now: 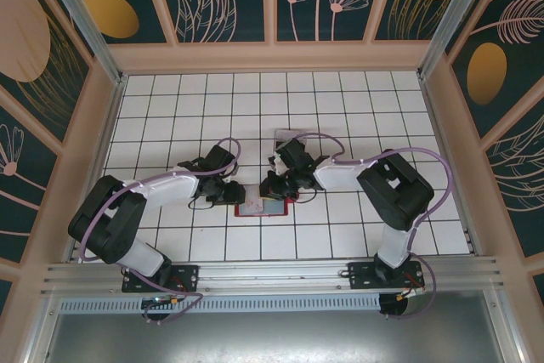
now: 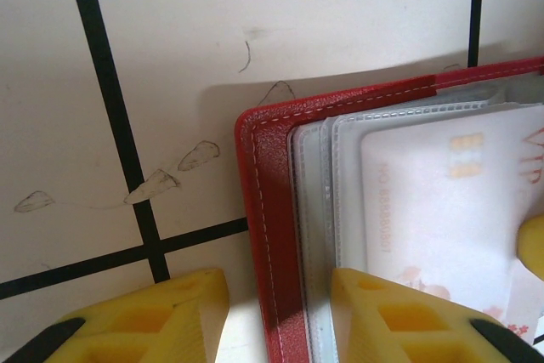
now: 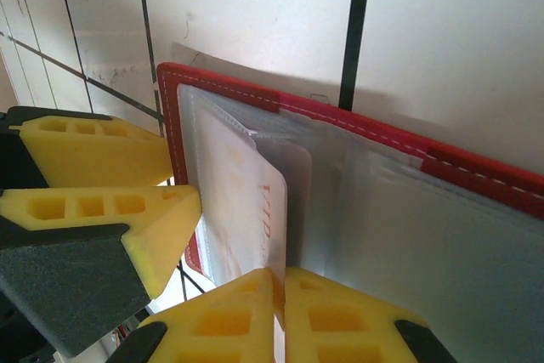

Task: Take the credit cards out of the card holder

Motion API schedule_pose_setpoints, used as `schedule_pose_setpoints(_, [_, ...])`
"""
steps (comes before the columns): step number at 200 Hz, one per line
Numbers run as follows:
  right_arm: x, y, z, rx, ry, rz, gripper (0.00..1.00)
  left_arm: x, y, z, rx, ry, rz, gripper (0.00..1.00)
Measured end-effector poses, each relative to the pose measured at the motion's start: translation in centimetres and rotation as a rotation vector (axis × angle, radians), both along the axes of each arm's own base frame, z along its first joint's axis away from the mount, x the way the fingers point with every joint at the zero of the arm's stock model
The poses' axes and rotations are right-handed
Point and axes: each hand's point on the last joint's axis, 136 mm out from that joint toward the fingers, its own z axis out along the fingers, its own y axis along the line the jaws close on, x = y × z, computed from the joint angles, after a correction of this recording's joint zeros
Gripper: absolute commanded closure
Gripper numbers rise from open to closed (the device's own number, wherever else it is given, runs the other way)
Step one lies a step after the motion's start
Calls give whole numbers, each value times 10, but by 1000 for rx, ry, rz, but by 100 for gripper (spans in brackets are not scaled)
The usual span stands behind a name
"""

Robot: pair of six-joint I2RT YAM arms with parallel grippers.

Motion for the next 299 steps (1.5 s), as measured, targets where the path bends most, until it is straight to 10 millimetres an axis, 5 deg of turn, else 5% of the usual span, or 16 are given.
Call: schedule_pose_setpoints(299, [21,-55,37,-167,-149,16,98,-1,6,4,37,-13,6,56])
